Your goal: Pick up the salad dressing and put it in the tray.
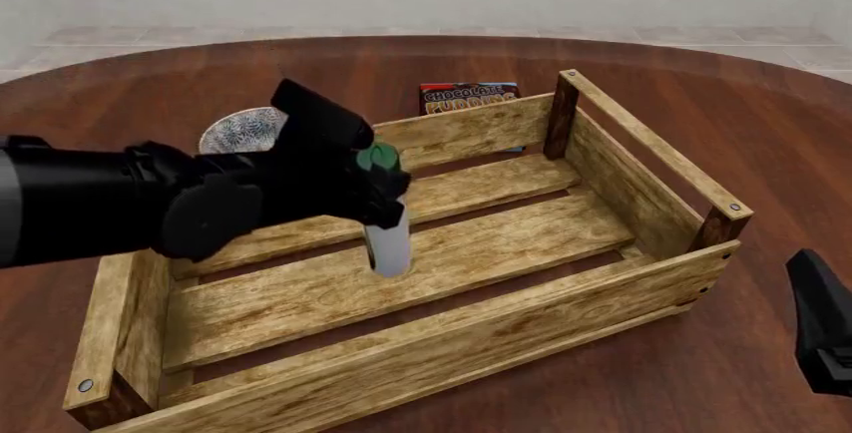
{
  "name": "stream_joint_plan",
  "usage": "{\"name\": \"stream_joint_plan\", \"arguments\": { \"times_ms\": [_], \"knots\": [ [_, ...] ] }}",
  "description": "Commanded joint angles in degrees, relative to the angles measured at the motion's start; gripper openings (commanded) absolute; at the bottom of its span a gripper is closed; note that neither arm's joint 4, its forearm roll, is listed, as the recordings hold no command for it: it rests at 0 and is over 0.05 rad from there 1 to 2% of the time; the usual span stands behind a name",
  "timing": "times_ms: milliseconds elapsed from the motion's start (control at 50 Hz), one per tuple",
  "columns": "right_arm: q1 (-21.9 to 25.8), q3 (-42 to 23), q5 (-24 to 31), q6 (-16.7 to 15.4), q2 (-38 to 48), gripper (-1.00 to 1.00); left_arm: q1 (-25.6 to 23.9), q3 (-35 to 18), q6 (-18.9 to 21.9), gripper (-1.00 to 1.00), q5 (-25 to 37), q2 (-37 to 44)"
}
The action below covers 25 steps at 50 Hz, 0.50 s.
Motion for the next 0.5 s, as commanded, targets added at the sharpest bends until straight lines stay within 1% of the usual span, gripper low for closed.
{"name": "stream_joint_plan", "arguments": {
  "times_ms": [20, 500],
  "knots": [
    [0.0, -0.12, 0.14, -0.04, 0.0, 1.0, -0.16, 0.46, 1.11, -1.0, -1.19, 0.57],
    [0.07, 0.14, -0.09, -0.31, 0.0, 1.0, -0.49, 1.73, 1.0, -1.0, -2.7, 1.66]
  ]
}}
